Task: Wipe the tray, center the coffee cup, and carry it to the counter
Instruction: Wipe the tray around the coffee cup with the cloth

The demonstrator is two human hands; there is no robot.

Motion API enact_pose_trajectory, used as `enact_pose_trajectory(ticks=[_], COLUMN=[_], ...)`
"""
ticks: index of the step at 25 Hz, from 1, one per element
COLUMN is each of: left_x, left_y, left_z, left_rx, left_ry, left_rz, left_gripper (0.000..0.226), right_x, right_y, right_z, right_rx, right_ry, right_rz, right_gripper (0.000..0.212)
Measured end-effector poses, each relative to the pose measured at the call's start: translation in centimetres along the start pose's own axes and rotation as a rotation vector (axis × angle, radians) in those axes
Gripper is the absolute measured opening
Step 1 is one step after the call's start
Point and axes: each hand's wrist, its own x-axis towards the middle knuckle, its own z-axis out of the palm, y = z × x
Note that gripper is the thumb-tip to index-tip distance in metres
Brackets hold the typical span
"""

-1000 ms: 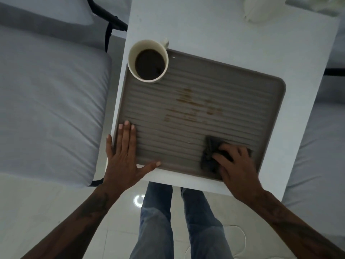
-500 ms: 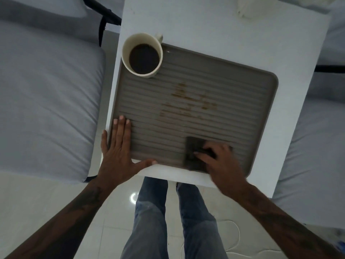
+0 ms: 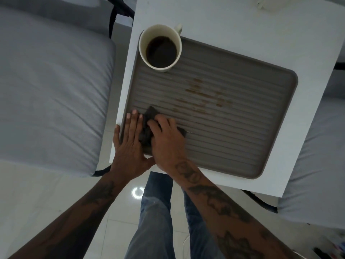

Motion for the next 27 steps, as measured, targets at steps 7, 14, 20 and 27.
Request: enact_pose_trajectory(ticks=[7,14,20,27], left_x=[0.0,0.0,0.0,0.0], left_y=[0.5,0.7,0.4,1.0], left_z=[-0.6,-0.5,-0.1,-0.8], left_rx=[-0.034,0.007,0.058,0.101], left_ry=[0.011,0.008,-0.013,-0.059], left_rz=[-0.024,-0.009,0.012,-0.023], left_gripper=[0.13,0.128,0.12,0.128], right_x=[-9.1,-7.0,2.1,-8.7], right_y=[13.0,10.7,-0.6,15.2], right_z=[-8.2,-5.7,-0.7,-9.0], right_rx=[-0.117,-0.185,0.007,-0.193], right_ry=[0.008,0.222,0.09,0.23], right_rz=[0.355,0.357,0.102,0.345], right_gripper=[0.045,0.04,0.042,0.044])
